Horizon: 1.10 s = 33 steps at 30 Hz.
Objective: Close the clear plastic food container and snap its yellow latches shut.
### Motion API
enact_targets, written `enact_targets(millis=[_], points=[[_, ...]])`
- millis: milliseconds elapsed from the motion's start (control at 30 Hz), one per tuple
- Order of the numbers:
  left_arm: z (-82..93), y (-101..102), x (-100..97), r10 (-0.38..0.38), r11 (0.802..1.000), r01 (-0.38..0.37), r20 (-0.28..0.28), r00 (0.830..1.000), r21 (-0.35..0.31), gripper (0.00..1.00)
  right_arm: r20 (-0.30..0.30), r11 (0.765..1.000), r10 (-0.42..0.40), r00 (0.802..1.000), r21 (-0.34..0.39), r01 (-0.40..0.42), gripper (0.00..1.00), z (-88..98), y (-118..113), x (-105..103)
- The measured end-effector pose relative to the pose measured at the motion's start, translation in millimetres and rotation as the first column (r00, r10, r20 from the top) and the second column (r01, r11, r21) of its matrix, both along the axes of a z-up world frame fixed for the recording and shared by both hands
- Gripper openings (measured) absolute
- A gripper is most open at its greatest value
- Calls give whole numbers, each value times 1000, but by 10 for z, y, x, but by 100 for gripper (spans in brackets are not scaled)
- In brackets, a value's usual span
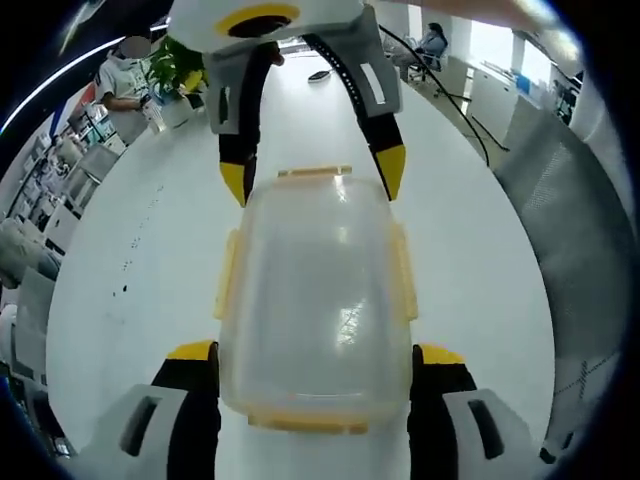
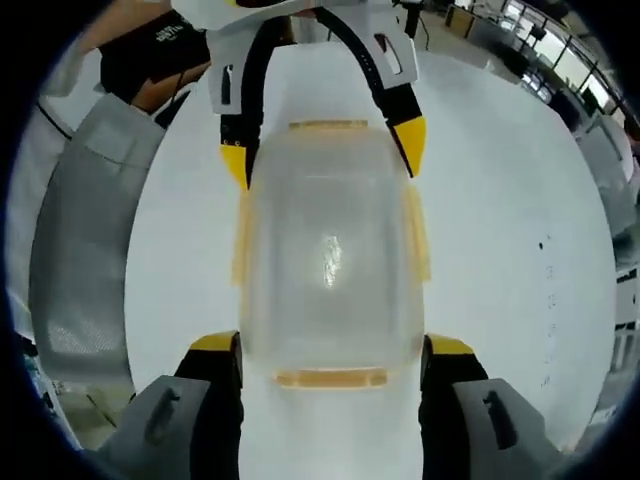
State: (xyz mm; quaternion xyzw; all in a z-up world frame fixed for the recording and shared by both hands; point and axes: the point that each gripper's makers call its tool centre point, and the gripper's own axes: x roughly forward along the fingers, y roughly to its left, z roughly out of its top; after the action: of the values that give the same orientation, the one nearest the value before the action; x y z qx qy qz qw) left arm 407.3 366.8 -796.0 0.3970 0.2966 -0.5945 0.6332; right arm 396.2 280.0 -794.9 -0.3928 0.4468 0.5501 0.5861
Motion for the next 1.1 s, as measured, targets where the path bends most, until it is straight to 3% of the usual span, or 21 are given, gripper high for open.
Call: enact_targets(millis=[333,467,533,600,700,733,767,800,867,900,967,1100], points=[[-6,-13,61,-12,1000,12,14,1000,17,74,-9,1000,-14,1000,10,14,69,2,-6,55],[-23,-8,45,-23,999,22,48,999,29,75,-10,1000,-8,1000,11,8,70,3,-5,50],[-45,24,46,-91,995,85,94,991,58,76,-9,1000,-9,1000,20,9,70,7,-11,49],[-50,34,38,-93,995,88,97,991,49,76,4,1000,-5,1000,24,5,70,19,-23,62],[4,-2,40,-28,1000,28,53,998,-1,78,68,1000,7,998,11,-8,72,71,-57,137],[52,-42,53,18,999,-16,30,999,-41,81,80,1000,-6,997,20,4,76,92,-54,163],[81,-79,32,45,996,-46,-5,999,-76,94,76,999,-30,997,36,28,80,129,-52,171],[132,-118,57,76,990,-77,-14,997,-120,98,68,997,-59,996,47,56,85,153,-49,169],[176,-60,125,76,993,-70,57,995,-96,99,65,993,-113,991,51,110,87,211,-75,178],[179,-17,144,65,996,-58,92,994,-71,99,73,994,-101,992,56,97,85,239,-76,174],[184,0,92,68,995,-62,77,995,-74,99,92,993,-101,991,67,95,84,299,-78,136],[309,15,55,152,978,-144,47,987,-148,99,125,979,-170,977,136,153,98,415,-31,113]])
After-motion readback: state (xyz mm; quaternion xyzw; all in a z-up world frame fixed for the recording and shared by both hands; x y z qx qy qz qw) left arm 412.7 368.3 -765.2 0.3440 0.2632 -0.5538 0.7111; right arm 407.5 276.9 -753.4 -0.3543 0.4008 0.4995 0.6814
